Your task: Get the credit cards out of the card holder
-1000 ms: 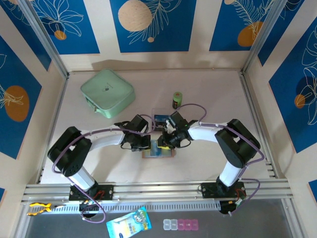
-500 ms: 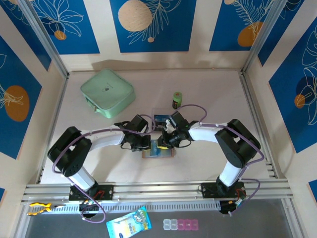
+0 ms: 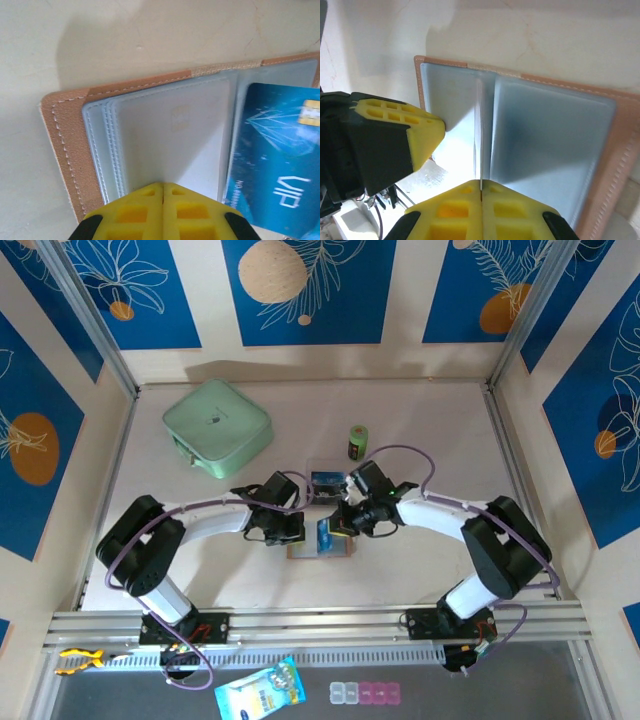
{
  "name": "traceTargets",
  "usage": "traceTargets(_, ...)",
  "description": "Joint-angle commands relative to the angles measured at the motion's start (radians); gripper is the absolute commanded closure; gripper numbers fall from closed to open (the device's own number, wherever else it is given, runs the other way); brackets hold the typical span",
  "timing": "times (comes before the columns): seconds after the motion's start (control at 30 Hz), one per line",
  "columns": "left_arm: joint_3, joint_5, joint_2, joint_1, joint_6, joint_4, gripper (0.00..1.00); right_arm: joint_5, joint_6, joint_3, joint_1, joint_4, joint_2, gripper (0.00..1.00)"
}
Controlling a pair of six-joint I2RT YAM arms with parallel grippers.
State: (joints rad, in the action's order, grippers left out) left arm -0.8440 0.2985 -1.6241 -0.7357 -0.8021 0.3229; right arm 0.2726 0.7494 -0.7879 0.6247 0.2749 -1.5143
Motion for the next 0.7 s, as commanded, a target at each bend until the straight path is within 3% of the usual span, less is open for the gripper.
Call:
traceTargets(0.0,0.007,-0.001,0.019,-0.002,0.001,0.031,0.94,-0.034,-0.083,-0.016,-0.012,0.117,0.063,0.95)
traceTargets(0.13,-0.030,-0.010,0.045,0.001,0.009,0.059,0.92,-0.070,-0.221,-0.072,-0.028,0.192,0.095,0.97)
traceTargets(0.33,-0.059,-0.029,0.094,0.025,0.028,0.097,0.90,-0.154,-0.570,-0.180,-0.034,0.293,0.110,1.00)
traceTargets(0.67,-0.045,-0.042,0.210,0.128,0.053,0.123,0.87,-0.306,-1.225,-0.518,-0.055,0.524,-0.068,1.00)
